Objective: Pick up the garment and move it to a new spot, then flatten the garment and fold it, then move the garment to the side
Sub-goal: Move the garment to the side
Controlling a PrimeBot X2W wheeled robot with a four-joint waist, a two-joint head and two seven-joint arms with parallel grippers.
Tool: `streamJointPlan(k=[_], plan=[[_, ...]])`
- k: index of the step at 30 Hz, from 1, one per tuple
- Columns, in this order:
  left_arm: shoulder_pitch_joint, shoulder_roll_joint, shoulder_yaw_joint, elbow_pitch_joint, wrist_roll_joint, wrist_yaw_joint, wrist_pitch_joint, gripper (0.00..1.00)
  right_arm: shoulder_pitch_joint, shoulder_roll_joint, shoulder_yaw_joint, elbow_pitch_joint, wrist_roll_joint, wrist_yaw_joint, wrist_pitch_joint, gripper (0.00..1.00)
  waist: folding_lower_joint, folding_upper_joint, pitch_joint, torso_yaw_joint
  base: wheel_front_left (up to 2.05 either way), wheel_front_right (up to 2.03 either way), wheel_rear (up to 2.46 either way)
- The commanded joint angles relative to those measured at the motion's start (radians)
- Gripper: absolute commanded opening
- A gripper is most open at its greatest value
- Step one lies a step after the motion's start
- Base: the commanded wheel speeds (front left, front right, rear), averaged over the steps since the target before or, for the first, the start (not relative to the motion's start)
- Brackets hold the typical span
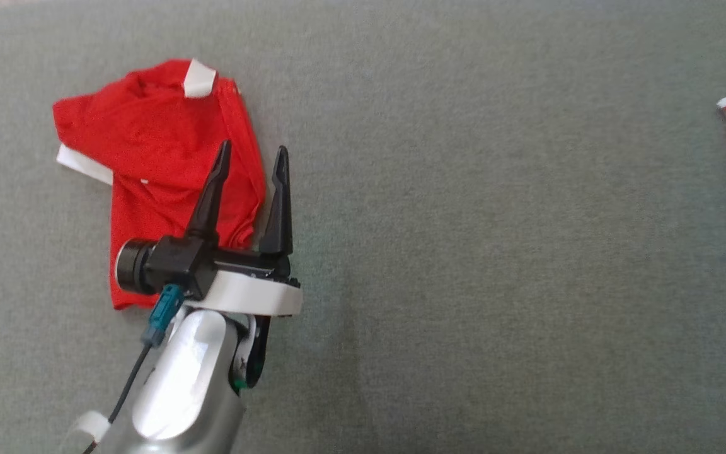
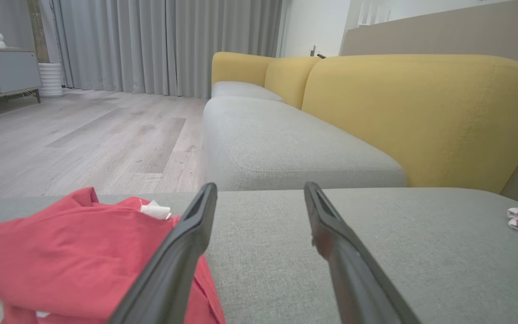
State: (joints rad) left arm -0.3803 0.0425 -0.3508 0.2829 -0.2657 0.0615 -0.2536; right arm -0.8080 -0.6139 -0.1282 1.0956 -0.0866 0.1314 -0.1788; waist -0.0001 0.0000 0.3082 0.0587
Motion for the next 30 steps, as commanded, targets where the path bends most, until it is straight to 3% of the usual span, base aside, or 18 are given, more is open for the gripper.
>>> streamJointPlan(k=[1,5,6,11,20,24,30], plan=[[0.006,0.008,0.042,-0.034,0.004,0.001,-0.008,1.0,-0.006,0.015,-0.005,-0.057,-0.014,-0.001,-0.026,1.0,0.0001,0.0,-0.045,-0.016,0.0,0.0,0.0],[0.037,0.008,0.05,-0.038,0.0,0.002,-0.008,1.0,0.017,0.118,-0.025,-0.158,-0.015,-0.001,-0.057,1.0,0.0001,0.0,-0.109,-0.027,0.0,0.0,0.0],[0.037,0.008,0.05,-0.038,0.0,0.002,-0.008,1.0,0.017,0.118,-0.025,-0.158,-0.015,-0.001,-0.057,1.0,0.0001,0.0,-0.109,-0.027,0.0,0.0,0.0],[0.08,0.008,0.056,-0.039,-0.007,0.006,-0.008,1.0,0.087,0.256,0.003,-0.345,0.031,-0.001,-0.071,1.0,0.0001,0.0,-0.186,-0.032,0.0,0.0,0.0],[0.16,0.008,0.061,-0.033,-0.01,0.004,-0.008,1.0,0.374,0.478,0.088,-0.672,0.198,-0.001,-0.072,1.0,0.0001,0.0,-0.277,-0.026,0.0,0.0,0.0],[0.192,0.008,0.062,-0.029,-0.011,0.006,-0.008,1.0,0.524,0.534,0.109,-0.749,0.232,-0.001,-0.075,1.0,0.0001,0.0,-0.297,-0.023,0.0,0.0,0.0],[0.228,0.008,0.066,-0.017,-0.008,0.001,-0.008,1.0,0.69,0.561,0.103,-0.82,0.238,-0.001,-0.081,1.0,0.0001,0.0,-0.31,-0.02,0.0,0.0,0.0]])
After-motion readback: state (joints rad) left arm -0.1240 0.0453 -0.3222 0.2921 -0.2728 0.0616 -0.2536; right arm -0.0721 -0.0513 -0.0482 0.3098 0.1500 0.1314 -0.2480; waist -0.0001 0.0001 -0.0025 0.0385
